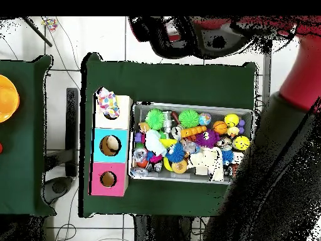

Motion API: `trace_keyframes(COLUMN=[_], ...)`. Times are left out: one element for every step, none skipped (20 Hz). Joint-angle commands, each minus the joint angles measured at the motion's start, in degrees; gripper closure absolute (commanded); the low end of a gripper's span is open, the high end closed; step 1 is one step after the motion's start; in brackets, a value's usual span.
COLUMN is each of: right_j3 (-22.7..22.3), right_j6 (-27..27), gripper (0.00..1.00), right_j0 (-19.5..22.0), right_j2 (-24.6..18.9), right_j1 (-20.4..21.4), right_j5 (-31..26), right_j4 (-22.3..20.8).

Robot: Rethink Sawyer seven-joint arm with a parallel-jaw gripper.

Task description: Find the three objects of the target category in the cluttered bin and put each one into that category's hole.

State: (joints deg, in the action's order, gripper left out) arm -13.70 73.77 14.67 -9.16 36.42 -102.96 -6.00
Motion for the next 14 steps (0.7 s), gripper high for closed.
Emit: trace_keyframes(right_j3=[-2.1, -0.6, -0.1, 0.0, 0.1, 0.4, 0.6, 0.9, 1.1, 1.7, 1.7, 1.7, 1.9, 1.4], right_j6=[20.5, 20.0, 19.3, 19.2, 19.1, 18.9, 18.4, 18.2, 18.0, 17.8, 17.6, 17.2, 16.4, 15.5], gripper=[1.00, 1.00, 1.00, 1.00, 1.00, 1.00, 1.00, 1.00, 1.00, 1.00, 1.00, 1.00, 1.00, 1.00], right_j0=[-0.1, -0.2, -0.2, -0.1, 0.0, 0.0, 0.0, 0.1, 0.1, 0.2, 0.3, 0.4, 0.6, 0.9], right_j2=[1.4, 0.8, 0.9, 0.7, 0.5, 0.4, 0.6, 0.4, 0.2, 0.0, -0.1, -0.2, -0.2, -0.1], right_j1=[0.5, -0.8, -1.4, -1.8, -2.2, -2.6, -2.8, -3.3, -3.8, -4.2, -4.3, -4.3, -4.3, -4.0], right_j5=[-7.7, -7.0, -6.7, -6.5, -6.3, -6.3, -6.4, -6.3, -6.2, -6.5, -6.4, -6.3, -6.5, -6.2], right_j4=[-1.1, -1.8, -2.4, -2.5, -2.5, -2.9, -3.2, -3.4, -3.7, -3.9, -4.0, -3.9, -4.1, -3.8])
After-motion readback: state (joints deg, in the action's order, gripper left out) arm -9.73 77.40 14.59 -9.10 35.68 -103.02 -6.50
